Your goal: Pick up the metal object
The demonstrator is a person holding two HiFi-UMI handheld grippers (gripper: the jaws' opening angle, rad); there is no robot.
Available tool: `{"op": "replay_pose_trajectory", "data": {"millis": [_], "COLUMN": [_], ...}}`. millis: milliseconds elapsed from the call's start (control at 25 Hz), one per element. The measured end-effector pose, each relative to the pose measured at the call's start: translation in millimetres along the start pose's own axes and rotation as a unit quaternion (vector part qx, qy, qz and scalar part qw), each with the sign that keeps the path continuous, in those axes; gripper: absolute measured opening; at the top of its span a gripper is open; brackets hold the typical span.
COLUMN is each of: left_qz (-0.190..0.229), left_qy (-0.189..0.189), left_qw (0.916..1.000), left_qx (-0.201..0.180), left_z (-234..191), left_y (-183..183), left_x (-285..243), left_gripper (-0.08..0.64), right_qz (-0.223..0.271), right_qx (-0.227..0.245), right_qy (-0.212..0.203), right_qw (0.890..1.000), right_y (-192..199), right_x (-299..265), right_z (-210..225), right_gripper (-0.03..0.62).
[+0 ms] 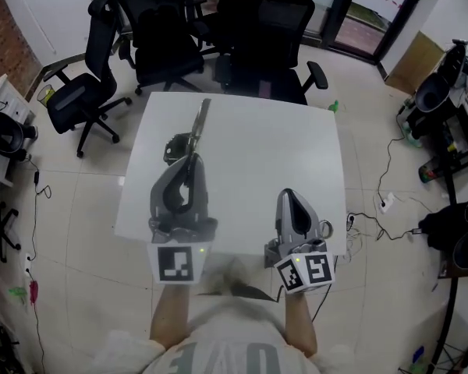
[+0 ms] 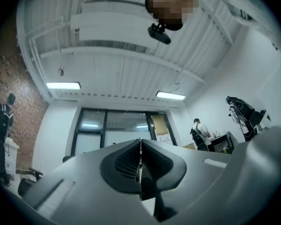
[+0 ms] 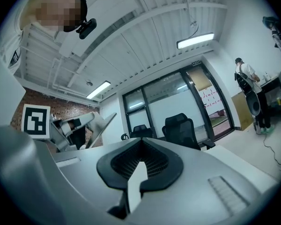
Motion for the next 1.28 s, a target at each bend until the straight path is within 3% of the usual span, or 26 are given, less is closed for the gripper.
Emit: {"op": "replay_pose_trajectory", "data": {"millis": [80, 200, 440, 760, 1160, 1280], "left_qz": [0.017, 0.000, -0.001, 0.000, -0.001, 0.030], "left_qy": [-0.001, -0.003, -0.001, 0.013, 0.026, 0.018], "left_qw": [0.9997, 1.0000, 1.0000, 0.9999, 0.9991, 0.9990], "left_qx": [-0.016, 0.006, 0.003, 0.007, 0.033, 0.027], "left_z": [-3, -6, -7, -10, -5, 5], "left_y": [-7, 2, 6, 3, 16, 9], "left_x": [6, 19, 42, 64, 144, 184], "left_gripper": [0.006, 0.006, 0.006, 0.006, 0.006, 0.006], "right_qz": [0.008, 0.014, 0.019, 0.007, -0.020, -0.009], "right_qx": [-0.002, -0.001, 0.008, 0.020, -0.007, -0.009], "right_qy": [-0.004, -0.013, -0.022, -0.003, 0.029, 0.025], "right_qw": [1.000, 1.000, 1.000, 1.000, 0.999, 1.000], "right_y": [-3, -6, -1, 1, 47, 53], "right_x": [0, 1, 8, 21, 98, 129], "right_z": [-3, -15, -31, -50, -88, -97], "right_gripper": [0.011, 0.011, 0.011, 0.011, 0.011, 0.011]}}
Point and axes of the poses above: the fingertips, and each gripper's own axes: x backward along the fingers, z to its right, y out of its underside, the point moved 7 cm from there along x, backward along the fingers, and after that the axes turned 13 degrees about -z, right-handed, at the moved point
